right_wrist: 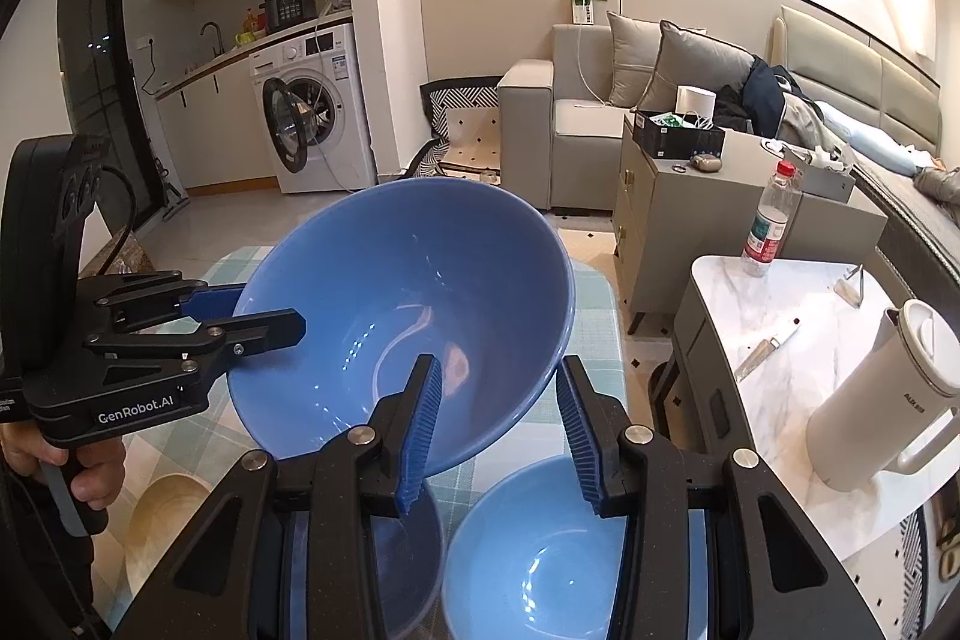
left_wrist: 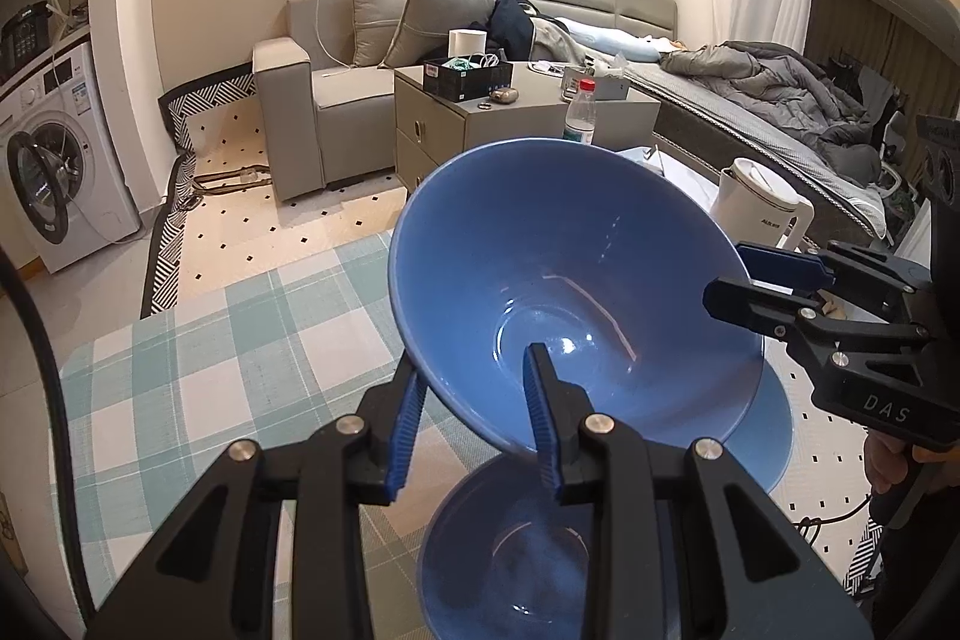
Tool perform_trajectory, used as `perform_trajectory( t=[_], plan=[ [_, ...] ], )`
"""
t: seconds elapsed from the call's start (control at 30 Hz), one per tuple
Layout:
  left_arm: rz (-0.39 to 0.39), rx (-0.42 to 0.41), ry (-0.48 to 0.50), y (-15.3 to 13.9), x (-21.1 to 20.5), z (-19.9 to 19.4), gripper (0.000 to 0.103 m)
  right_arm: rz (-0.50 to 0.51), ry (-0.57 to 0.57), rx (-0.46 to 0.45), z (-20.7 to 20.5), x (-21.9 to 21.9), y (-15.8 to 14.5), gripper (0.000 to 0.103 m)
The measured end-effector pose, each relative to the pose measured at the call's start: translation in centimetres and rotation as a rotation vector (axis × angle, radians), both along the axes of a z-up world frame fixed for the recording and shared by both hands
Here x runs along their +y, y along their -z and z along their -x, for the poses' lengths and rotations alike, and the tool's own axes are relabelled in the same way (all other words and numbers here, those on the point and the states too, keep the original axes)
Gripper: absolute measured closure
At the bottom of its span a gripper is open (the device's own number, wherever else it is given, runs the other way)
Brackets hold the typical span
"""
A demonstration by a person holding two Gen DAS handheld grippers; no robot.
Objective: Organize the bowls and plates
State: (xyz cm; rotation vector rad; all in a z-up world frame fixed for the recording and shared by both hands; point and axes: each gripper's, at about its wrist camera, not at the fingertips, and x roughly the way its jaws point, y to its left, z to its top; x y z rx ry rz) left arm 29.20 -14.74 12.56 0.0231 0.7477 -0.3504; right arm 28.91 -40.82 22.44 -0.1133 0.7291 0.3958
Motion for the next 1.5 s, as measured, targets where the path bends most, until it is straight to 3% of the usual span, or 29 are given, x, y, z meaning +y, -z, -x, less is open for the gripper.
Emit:
perform_trajectory(
  t=[0.7, 1.5],
  plan=[
    [0.018, -0.022, -0.005, -0.4, 1.6, 3.6, 0.072, -0.021, -0.024, -0.028, 4.5, 1.0, -1.8, 0.062],
    [0.030, 0.002, -0.040, 1.2, 2.9, 7.1, 0.071, -0.016, -0.057, -0.008, 7.7, 2.4, -0.8, 0.062]
  ],
)
